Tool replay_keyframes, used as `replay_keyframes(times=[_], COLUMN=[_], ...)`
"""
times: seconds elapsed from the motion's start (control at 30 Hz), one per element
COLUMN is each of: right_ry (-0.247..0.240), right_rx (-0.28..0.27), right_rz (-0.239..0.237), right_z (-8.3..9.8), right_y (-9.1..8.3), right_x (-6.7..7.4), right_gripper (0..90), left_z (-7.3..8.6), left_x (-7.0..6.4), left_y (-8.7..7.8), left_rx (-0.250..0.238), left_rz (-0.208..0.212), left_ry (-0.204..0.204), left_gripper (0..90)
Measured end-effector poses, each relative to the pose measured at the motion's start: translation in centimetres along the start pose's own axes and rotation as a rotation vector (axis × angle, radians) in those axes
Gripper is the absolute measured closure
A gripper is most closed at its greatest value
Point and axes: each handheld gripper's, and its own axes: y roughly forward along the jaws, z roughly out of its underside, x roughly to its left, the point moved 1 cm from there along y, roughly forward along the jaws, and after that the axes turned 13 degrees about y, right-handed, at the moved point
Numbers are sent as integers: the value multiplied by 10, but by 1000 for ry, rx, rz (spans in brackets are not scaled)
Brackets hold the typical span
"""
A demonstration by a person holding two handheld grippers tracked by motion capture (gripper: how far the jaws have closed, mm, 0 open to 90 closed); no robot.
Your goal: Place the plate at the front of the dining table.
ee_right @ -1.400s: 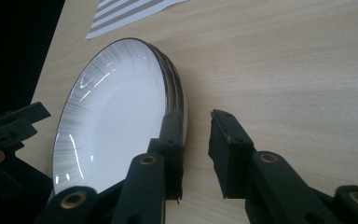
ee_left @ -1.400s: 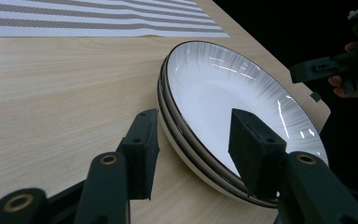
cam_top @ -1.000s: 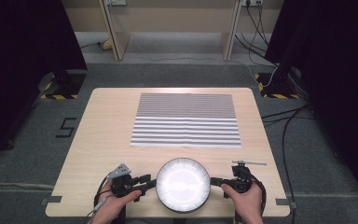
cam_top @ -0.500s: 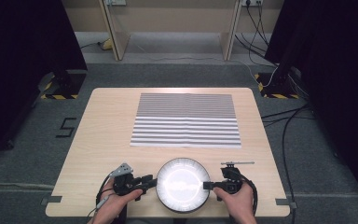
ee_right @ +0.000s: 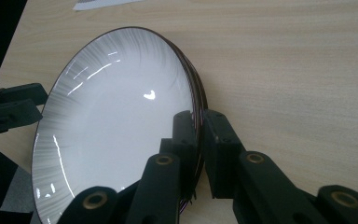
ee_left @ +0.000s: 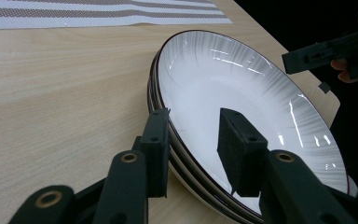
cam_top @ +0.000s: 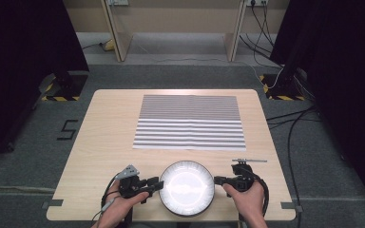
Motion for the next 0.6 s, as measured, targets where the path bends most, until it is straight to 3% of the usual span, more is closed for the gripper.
replay_keyframes(times=[0.1,0.37,0.6], right_ry=[6,-25,-1], right_rx=[13,28,51], right_rz=[-8,32,-9], right_z=[2,0,7], right_y=[4,6,14], right_x=[0,5,11], right_gripper=[874,880,869], left_z=[0,1,1], left_x=[-1,-1,2], left_y=[2,1,-6], left_rx=[7,11,11], left_rz=[-3,-8,-19], left_ry=[5,2,-9], left_gripper=[630,638,637])
